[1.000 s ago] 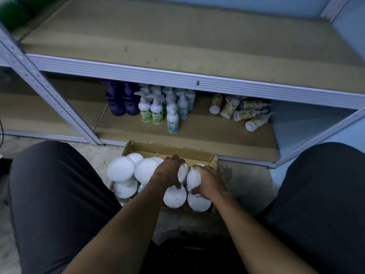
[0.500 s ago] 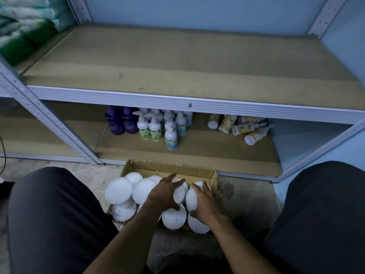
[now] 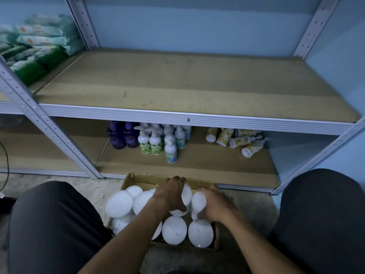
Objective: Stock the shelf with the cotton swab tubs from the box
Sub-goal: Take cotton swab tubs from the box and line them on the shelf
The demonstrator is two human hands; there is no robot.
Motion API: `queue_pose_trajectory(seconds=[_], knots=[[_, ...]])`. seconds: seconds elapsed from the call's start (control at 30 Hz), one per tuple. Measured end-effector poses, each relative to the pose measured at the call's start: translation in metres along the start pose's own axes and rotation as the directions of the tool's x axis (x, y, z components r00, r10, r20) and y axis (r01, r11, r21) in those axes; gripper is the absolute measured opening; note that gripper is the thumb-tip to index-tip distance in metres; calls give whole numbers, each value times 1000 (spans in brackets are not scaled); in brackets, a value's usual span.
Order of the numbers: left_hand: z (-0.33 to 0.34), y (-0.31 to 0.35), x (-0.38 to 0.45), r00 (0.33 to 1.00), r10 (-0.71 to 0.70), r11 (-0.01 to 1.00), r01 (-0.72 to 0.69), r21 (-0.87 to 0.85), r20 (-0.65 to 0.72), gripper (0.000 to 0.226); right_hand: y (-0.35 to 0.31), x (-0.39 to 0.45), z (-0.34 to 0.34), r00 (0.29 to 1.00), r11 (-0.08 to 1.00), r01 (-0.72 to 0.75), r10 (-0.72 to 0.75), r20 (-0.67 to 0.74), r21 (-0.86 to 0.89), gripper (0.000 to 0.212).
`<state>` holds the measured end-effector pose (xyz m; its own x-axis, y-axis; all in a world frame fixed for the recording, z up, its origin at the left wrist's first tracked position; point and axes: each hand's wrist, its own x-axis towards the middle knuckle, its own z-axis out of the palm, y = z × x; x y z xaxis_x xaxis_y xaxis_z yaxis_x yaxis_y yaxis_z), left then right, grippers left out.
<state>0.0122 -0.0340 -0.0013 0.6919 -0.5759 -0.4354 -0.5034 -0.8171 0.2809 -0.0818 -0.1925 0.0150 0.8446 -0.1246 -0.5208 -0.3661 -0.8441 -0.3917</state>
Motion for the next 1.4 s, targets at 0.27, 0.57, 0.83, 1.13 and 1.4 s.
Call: queue_pose_trajectory(seconds=[0.27,0.57,0.83,1.13,1.4], knots=[[-82,17,-35,992,63,997,-58,48,-109,82,-22,-40,-82,992,993,114,-115,-54,-23,90],[-179,55,-80,962,148,987,-130,91,-231,82,-53,-94,-181,957,980,167,-187,-220,-108,93],[-269,105,-94,903,227,966,-161,204,-365,80,-64,-133,-269,902,970,145,-211,-378,-194,89],[-324,146,-55,860,275,951,-176,255,-431,75,-62,-135,-332,870,962,9,-141,-472,-272,87],[-333,171,-19,868,274,955,-193,226,-415,72,-39,-113,-353,874,983,-61,-32,-485,-175,89]])
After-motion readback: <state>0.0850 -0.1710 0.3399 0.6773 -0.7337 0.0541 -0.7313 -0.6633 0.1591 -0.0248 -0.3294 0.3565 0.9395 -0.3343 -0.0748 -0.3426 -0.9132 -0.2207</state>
